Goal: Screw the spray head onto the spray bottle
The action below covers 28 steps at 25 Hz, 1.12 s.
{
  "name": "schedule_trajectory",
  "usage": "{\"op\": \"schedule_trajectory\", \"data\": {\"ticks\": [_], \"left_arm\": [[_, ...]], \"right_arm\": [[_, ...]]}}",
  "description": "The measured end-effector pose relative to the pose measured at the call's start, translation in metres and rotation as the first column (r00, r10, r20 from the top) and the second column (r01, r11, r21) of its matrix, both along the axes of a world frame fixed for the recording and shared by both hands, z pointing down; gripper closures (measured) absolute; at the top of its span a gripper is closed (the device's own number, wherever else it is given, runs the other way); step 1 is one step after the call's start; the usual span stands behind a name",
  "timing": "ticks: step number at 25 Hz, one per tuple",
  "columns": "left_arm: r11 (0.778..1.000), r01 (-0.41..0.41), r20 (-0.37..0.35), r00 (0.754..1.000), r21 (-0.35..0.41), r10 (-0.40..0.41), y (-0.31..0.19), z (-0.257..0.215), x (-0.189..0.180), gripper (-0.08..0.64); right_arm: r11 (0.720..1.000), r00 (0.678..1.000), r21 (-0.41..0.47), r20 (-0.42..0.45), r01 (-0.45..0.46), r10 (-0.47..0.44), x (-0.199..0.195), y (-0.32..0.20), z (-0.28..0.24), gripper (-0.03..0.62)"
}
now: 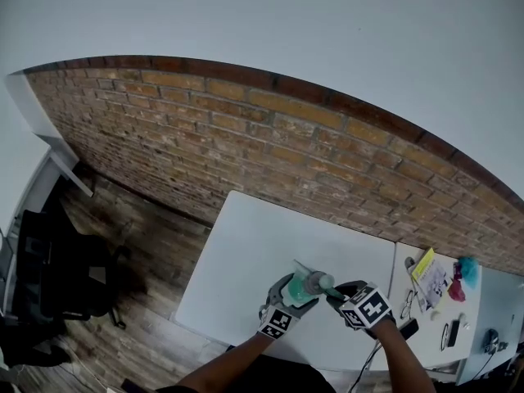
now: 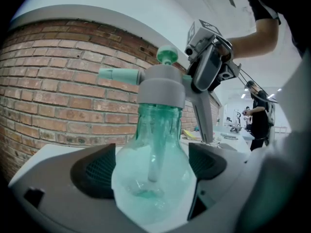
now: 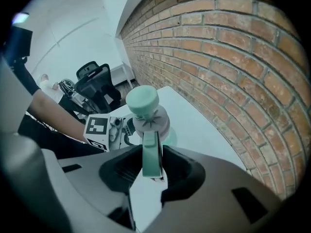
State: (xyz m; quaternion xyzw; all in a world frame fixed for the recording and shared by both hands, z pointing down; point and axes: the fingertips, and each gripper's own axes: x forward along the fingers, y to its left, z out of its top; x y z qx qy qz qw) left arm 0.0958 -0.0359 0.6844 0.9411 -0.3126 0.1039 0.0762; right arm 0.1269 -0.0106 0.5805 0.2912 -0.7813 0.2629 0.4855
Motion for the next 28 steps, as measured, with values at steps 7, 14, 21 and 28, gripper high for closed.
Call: {"op": "schedule_trajectory", "data": {"ticks": [7, 14, 21, 28], "left_arm": [[1.000, 0.004, 0.014, 1.000, 0.000, -0.004, 0.000, -0.001, 0.000, 0.104], [1.000, 0.010, 0.014, 1.000, 0.009, -0.010, 0.000, 0.000, -0.001, 0.104], [1.000, 0.009, 0.001, 1.000, 0.005, -0.009, 0.000, -0.001, -0.001, 0.104], [1.000, -0.002, 0.002, 1.000, 0.012, 0.002, -0.001, -0.001, -0.002, 0.104]], "right_arm": [[0.979, 0.990, -0.150, -0.036, -0.138, 0.134, -0.008, 0.011, 0.001, 0.471], [0.891, 0.920, -0.280, 0.062, -0.357, 0.388, -0.024, 0.018, 0.000, 0.451], [0.957, 0.953, -0.133, 0.129, -0.257, 0.274, -0.027, 0.016, -0.006, 0.404], [0.987, 0.996, 0.156, 0.067, 0.043, -0.054, -0.022, -0.003, -0.045, 0.321]]}}
